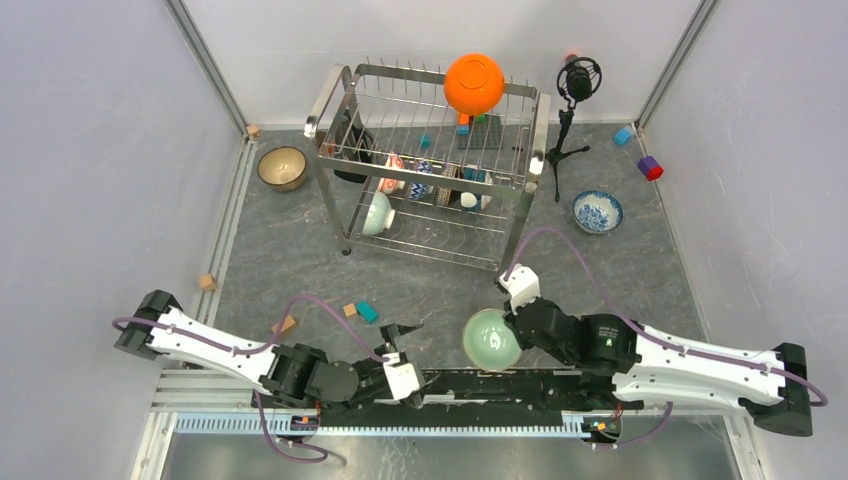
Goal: Unload the bowls from the dish rack
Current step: Place the bowl with the bowl.
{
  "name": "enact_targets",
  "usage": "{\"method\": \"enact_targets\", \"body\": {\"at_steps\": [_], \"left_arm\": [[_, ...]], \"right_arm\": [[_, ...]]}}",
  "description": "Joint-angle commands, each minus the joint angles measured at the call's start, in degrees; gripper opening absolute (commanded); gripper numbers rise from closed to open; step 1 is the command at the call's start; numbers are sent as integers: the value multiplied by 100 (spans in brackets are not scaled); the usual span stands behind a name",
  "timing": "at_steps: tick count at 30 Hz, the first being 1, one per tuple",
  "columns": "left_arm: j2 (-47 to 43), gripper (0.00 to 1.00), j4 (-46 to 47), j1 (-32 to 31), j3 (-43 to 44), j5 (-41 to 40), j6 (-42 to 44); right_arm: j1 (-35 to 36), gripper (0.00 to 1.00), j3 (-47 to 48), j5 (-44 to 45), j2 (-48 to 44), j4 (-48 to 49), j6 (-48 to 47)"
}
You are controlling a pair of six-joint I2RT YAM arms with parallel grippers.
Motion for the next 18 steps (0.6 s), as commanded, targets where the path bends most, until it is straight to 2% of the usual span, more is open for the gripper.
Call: {"method": "enact_targets", "body": {"at_steps": [1,7,11,18], "left_arm": [[109,100,1016,-33,-319,-809,-534],[772,100,1709,-38,-335,-1276,-696],[1314,100,2344,-28,-331,-1866,-841],[2114,100,3048,-26,-333,-2800,-1627]], "right_arm": [[-111,0,493,1310,78,-787,-10],[-970,0,323,1424,363,-281,-278],[-2234,0,88,1032,69,307,-673],[-3799,0,91,1255,79,785,-970]]}}
